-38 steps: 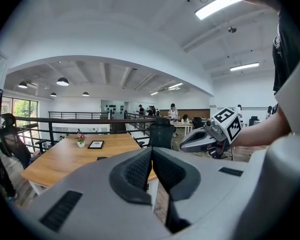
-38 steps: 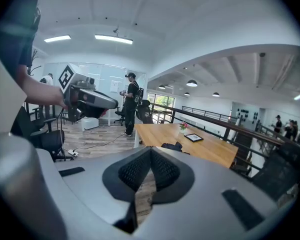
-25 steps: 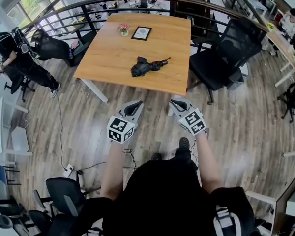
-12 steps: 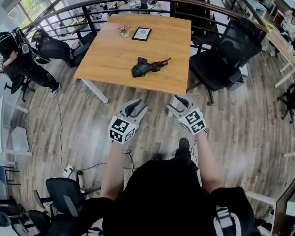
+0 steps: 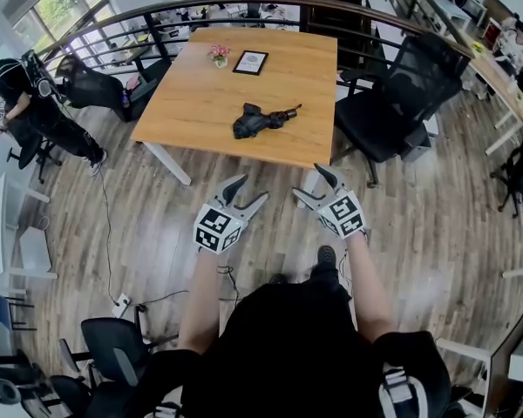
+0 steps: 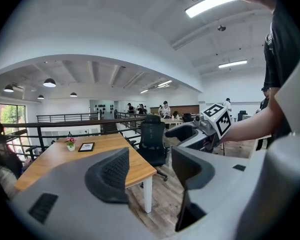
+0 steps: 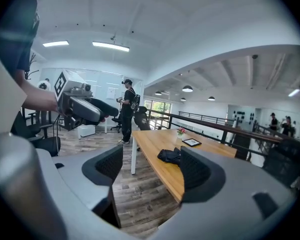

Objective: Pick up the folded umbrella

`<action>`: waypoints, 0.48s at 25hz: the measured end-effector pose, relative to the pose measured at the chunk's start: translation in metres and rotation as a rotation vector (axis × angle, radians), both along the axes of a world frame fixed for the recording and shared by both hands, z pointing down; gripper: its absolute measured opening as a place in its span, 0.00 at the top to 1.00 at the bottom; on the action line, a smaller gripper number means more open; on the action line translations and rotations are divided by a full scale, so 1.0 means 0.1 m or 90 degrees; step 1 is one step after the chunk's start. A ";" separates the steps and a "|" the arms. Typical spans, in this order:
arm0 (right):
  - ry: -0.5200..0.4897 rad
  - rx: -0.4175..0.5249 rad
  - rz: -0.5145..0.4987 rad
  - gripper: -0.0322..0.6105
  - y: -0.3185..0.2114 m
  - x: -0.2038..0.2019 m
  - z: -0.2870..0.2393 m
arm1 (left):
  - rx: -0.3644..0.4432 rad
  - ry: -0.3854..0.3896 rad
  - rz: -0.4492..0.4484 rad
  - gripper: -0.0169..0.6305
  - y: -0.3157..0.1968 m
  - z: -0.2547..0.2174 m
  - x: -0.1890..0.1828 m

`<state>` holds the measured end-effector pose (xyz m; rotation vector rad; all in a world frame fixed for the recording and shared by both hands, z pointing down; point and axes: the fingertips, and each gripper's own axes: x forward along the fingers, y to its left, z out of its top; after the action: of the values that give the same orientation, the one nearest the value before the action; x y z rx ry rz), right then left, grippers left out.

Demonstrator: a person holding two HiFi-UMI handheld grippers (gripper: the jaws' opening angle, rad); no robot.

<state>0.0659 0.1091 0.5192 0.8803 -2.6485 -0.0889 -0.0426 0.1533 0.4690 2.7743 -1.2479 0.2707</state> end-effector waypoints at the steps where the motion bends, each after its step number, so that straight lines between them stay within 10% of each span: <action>1: 0.000 0.000 0.001 0.37 0.00 0.00 0.00 | 0.000 0.000 0.000 0.56 0.00 0.00 0.00; 12: 0.005 -0.002 0.011 0.36 0.02 -0.04 0.02 | -0.007 0.002 -0.007 0.55 -0.04 0.08 -0.09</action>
<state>0.0621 0.1108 0.5217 0.8995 -2.6323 -0.0843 -0.0520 0.1492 0.4772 2.7570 -1.2559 0.2710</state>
